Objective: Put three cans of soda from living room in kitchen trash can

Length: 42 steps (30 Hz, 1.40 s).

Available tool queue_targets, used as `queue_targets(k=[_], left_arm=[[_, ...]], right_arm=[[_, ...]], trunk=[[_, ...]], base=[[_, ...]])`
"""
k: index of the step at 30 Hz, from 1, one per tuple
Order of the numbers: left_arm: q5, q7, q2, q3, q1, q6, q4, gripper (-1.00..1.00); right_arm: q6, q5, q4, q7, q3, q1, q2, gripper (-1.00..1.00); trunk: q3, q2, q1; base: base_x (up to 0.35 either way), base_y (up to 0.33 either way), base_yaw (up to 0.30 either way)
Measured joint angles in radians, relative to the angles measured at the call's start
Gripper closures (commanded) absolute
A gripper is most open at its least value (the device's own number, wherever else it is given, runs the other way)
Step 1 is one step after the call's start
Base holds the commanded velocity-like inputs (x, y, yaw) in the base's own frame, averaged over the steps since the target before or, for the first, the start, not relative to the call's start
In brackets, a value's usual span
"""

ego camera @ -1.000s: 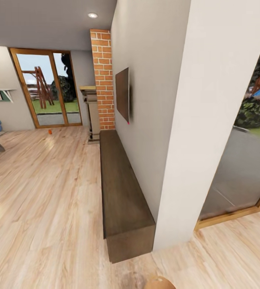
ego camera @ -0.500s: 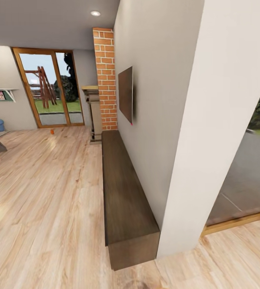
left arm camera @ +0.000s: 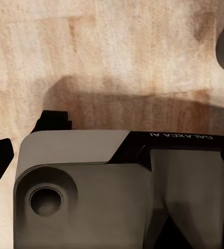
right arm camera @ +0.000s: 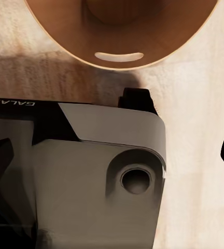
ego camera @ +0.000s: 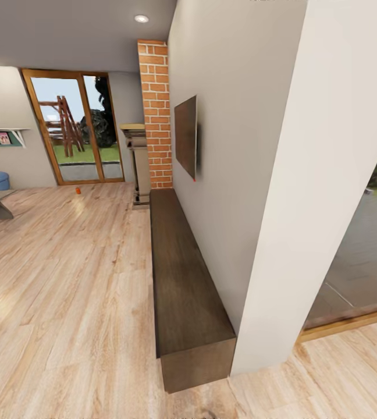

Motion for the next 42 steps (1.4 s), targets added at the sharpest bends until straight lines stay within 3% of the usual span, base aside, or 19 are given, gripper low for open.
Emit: queue_targets(k=[42], left_arm=[[-0.001,0.0,0.0,0.0,0.0,-0.001,0.001,-1.0]], right_arm=[[-0.003,-0.009,0.006,0.008,-0.004,0.0,-0.004,-1.0]], trunk=[[0.0,0.0,0.0]], base=[[-0.002,0.002,0.0]])
